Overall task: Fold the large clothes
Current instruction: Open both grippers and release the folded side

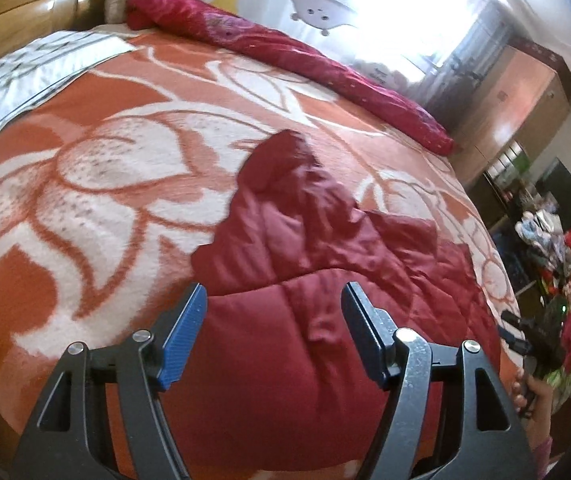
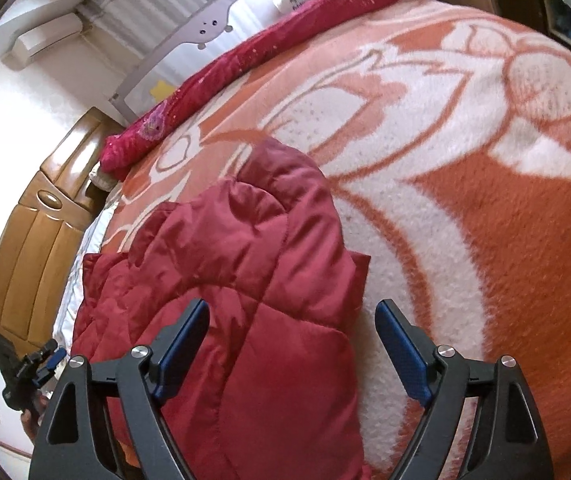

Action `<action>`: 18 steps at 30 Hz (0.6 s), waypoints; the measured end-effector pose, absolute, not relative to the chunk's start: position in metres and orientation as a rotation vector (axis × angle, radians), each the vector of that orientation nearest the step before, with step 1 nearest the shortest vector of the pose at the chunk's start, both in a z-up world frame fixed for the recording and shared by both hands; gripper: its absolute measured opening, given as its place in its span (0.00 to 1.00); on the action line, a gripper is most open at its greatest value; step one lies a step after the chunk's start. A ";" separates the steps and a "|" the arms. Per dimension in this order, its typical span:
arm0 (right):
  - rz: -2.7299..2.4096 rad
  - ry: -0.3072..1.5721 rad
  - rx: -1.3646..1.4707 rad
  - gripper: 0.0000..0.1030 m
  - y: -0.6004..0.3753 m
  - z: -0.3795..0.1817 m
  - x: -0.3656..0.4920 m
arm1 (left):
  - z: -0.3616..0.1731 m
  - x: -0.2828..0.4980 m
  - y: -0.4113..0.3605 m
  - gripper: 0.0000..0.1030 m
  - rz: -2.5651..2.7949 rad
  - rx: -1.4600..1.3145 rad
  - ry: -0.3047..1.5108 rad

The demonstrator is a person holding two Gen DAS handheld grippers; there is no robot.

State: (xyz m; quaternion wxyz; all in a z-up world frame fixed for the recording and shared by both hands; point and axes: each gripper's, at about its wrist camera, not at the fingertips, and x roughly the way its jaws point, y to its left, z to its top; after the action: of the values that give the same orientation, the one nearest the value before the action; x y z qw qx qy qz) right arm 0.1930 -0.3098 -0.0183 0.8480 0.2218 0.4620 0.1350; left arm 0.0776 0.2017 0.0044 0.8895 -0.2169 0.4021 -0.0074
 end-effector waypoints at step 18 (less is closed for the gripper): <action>0.479 0.959 0.206 0.83 -0.224 -0.001 0.179 | 0.011 0.098 0.099 0.67 -0.245 -0.274 0.893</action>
State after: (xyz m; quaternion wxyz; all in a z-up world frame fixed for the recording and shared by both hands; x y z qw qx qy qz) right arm 0.1794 -0.2237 -0.0013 0.8546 0.0978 0.4562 0.2278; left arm 0.0975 0.0992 0.0106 0.8857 -0.1320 0.4293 -0.1180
